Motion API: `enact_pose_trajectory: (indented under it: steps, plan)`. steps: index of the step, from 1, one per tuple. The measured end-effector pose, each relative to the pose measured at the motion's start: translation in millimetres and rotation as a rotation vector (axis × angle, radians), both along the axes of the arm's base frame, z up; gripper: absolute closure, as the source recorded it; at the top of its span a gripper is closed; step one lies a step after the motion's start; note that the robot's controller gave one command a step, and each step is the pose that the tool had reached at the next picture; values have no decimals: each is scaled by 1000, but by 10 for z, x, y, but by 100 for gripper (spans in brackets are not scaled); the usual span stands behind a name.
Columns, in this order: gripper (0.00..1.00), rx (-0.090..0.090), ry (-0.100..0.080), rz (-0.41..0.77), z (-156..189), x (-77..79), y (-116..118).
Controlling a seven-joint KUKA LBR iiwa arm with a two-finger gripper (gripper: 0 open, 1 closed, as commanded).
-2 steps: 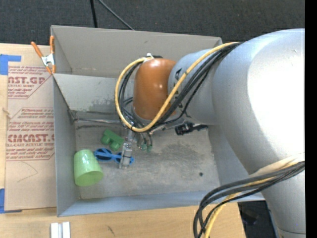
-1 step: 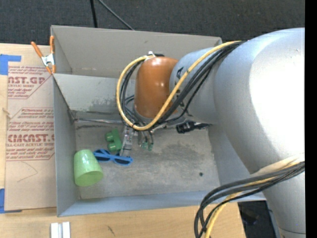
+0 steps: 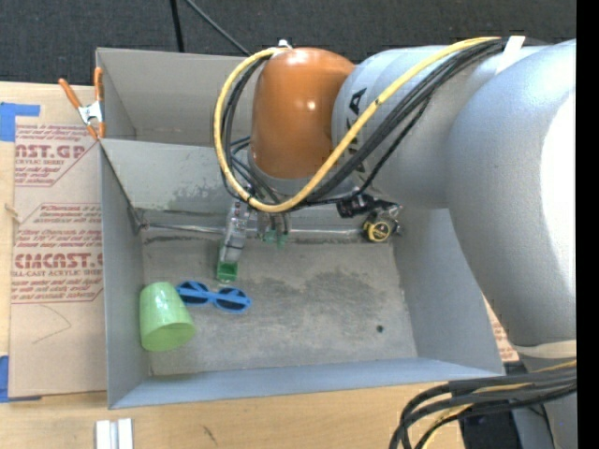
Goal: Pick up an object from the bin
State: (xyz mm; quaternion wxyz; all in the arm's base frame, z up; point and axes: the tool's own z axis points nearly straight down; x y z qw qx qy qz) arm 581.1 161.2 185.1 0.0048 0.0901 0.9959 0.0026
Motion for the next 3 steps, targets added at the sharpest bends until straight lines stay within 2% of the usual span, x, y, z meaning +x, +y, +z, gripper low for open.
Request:
enact_pose_trajectory:
  steps: [1,2,3]
  plan:
    - [0,-3,8,-1,-52,-18,-16]
    - [0,-5,16,-86,-1018,85,-154]
    - [100,-2,9,-85,-962,106,-145]
